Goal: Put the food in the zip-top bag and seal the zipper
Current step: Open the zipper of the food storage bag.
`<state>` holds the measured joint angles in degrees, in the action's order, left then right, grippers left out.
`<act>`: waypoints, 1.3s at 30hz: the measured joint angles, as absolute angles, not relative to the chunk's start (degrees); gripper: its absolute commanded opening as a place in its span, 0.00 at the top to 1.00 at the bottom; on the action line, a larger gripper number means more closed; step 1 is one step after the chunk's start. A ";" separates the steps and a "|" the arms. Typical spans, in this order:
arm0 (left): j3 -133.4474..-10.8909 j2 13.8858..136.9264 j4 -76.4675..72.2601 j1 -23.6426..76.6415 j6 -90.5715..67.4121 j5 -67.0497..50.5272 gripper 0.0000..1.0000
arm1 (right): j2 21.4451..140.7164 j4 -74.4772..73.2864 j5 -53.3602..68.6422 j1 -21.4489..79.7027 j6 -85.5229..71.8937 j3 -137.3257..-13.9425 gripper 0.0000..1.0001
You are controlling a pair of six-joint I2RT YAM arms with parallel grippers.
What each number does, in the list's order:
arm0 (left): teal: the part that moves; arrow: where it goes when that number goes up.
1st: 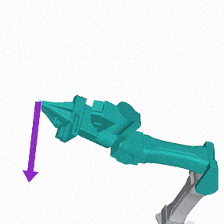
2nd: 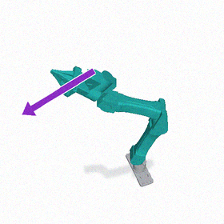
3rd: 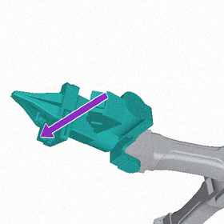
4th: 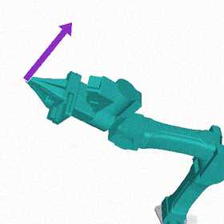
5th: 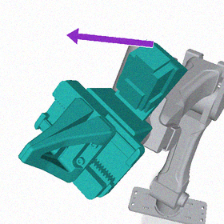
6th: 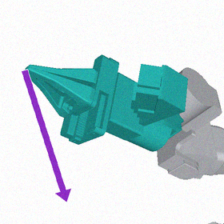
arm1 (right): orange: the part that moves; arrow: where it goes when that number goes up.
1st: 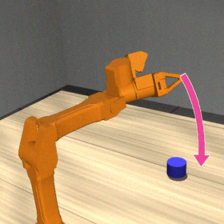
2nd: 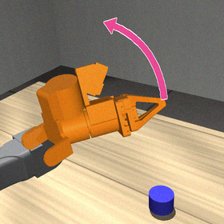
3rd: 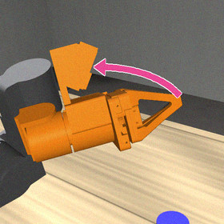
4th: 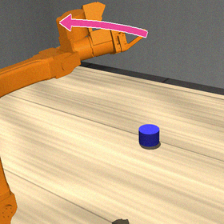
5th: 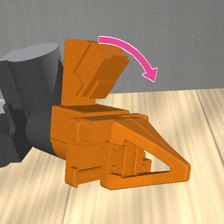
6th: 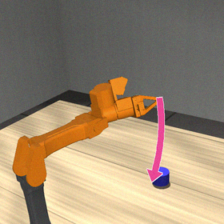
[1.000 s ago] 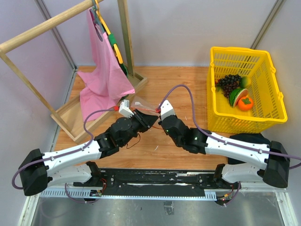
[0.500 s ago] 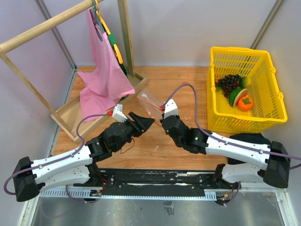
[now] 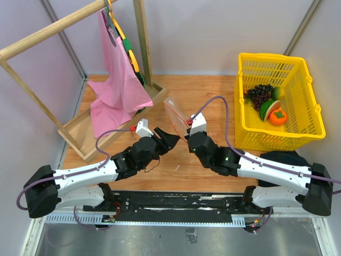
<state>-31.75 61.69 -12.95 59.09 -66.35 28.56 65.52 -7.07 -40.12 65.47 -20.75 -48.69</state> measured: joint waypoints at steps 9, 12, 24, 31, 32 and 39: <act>-32.10 61.65 -16.64 59.09 -66.04 26.44 0.45 | 65.52 -7.01 -40.14 65.47 -21.41 -48.29 0.99; -31.90 59.92 -16.82 59.11 -66.04 26.30 0.45 | 65.52 -7.03 -40.21 65.47 -21.67 -48.25 0.99; -31.81 62.06 -19.18 59.11 -64.31 26.33 0.50 | 65.52 -7.03 -40.27 65.47 -22.59 -48.25 0.99; -33.65 64.88 -18.92 59.11 -62.24 27.22 0.60 | 65.52 -6.90 -39.31 65.47 -22.68 -48.25 0.99; -33.93 65.10 -18.94 59.11 -61.91 27.31 0.63 | 65.52 -6.85 -39.03 65.47 -22.68 -48.25 0.99; -36.47 66.65 -16.47 59.11 -59.48 28.53 0.93 | 65.52 -6.66 -38.52 65.47 -22.74 -48.25 0.99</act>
